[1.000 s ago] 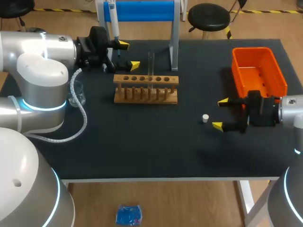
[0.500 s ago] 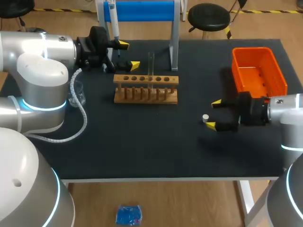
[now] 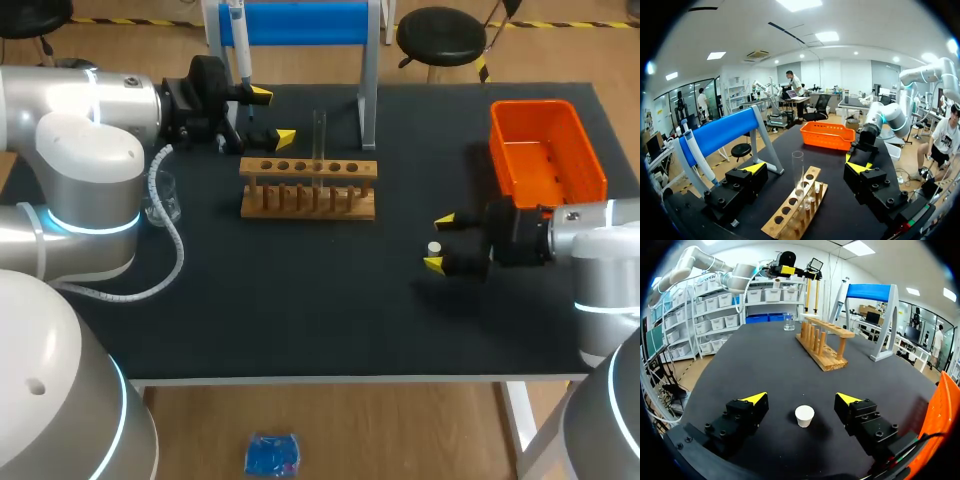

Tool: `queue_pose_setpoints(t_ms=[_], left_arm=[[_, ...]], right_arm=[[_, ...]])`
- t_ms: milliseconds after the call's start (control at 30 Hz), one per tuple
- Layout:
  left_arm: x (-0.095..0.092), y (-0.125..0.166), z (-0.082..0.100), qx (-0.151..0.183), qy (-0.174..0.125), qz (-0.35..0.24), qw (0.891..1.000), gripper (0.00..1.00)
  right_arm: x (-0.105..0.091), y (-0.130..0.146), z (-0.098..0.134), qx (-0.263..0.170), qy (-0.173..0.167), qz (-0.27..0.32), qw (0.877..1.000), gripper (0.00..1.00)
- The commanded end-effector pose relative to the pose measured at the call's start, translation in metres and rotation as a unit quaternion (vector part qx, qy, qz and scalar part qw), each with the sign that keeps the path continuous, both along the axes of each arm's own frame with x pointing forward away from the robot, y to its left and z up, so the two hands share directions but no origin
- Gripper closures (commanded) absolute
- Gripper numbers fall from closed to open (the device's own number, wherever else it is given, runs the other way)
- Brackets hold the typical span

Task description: Invert the test tube, pick up the pipette, mount the tip to pipette, aspirate from beaker and dispense into the tube, eject the tip, return the pipette, and cap with the stopper.

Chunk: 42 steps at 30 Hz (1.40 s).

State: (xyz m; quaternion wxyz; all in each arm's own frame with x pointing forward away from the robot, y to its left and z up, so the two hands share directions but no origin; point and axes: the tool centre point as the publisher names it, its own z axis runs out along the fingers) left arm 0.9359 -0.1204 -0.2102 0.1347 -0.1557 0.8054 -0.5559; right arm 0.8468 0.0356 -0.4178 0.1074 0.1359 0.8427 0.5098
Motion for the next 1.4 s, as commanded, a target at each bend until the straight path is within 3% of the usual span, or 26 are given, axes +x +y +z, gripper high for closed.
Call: queue_pose_setpoints(t_ms=[33, 300, 600, 733, 800, 900, 967, 1100, 1233, 1300, 1367, 1400], left_arm=[[0.0, 0.0001, -0.0008, -0.001, -0.001, 0.0, 1.0, 0.0], [0.0, 0.0001, -0.0008, -0.001, -0.001, 0.0, 1.0, 0.0], [0.0, 0.0001, -0.0008, -0.001, -0.001, 0.0, 1.0, 0.0], [0.0, 0.0001, -0.0008, -0.001, -0.001, 0.0, 1.0, 0.0], [0.0, 0.0001, -0.0008, -0.001, -0.001, 0.0, 1.0, 0.0], [0.0, 0.0001, -0.0008, -0.001, -0.001, 0.0, 1.0, 0.0], [0.0, 0.0001, -0.0008, -0.001, -0.001, 0.0, 1.0, 0.0], [0.0, 0.0001, -0.0008, -0.001, -0.001, 0.0, 1.0, 0.0], [0.0, 0.0001, -0.0008, -0.001, -0.001, 0.0, 1.0, 0.0], [0.0, 0.0001, -0.0008, -0.001, -0.001, 0.0, 1.0, 0.0], [0.0, 0.0001, -0.0008, -0.001, -0.001, 0.0, 1.0, 0.0], [0.0, 0.0001, -0.0008, -0.001, -0.001, 0.0, 1.0, 0.0]], right_arm=[[0.0008, 0.002, -0.004, -0.001, -0.001, -0.002, 1.0, 0.13], [0.0019, 0.0023, -0.0087, -0.001, 0.001, -0.004, 1.0, 0.23], [0.0033, 0.0021, -0.0116, -0.001, 0.002, -0.006, 1.0, 0.17], [0.0045, 0.0022, -0.0124, 0.0, 0.003, -0.007, 1.0, 0.22], [0.0052, 0.0023, -0.0129, 0.0, 0.003, -0.007, 1.0, 0.33], [0.0052, 0.0023, -0.0129, 0.001, 0.004, -0.008, 1.0, 0.38], [0.0054, 0.0024, -0.013, 0.001, 0.004, -0.007, 1.0, 0.48], [0.0057, 0.0028, -0.0127, 0.002, 0.003, -0.008, 1.0, 0.5], [0.0059, 0.0031, -0.0126, 0.002, 0.003, -0.008, 1.0, 0.6], [0.0059, 0.0033, -0.0125, 0.003, 0.003, -0.008, 1.0, 0.75], [0.0059, 0.0036, -0.0126, 0.002, 0.003, -0.007, 1.0, 0.97], [0.0059, 0.0037, -0.0127, 0.002, 0.003, -0.007, 1.0, 1.0]])
